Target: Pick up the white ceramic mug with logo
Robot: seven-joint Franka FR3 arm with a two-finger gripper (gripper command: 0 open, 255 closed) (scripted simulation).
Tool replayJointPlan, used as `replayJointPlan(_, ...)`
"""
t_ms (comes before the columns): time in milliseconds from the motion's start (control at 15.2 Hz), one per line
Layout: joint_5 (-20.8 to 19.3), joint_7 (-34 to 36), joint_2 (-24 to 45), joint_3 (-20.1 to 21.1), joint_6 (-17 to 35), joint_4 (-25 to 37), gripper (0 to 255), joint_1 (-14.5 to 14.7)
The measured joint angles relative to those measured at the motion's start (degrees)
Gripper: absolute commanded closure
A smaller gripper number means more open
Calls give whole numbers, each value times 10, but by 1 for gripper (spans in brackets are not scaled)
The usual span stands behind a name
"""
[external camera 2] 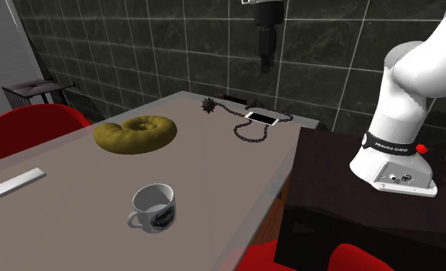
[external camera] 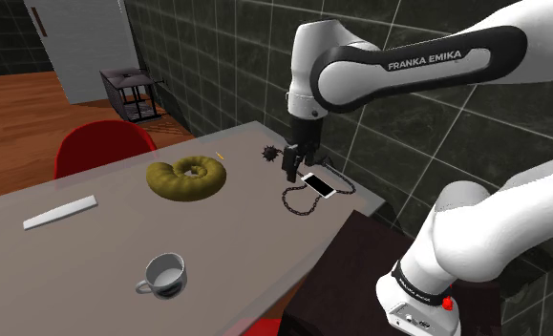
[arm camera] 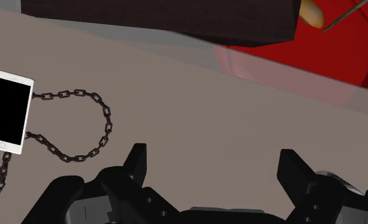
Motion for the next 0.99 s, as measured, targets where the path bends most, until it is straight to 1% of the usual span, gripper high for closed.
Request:
replayJointPlan(330,14,42,78,36,83,5,0,15)
replayJointPlan(594,15,77,150,62,143,24,0,25)
replayJointPlan(726,9,93,190,72,171,39,0,28)
replayJointPlan(990,-12,137,283,92,220,90,0,37)
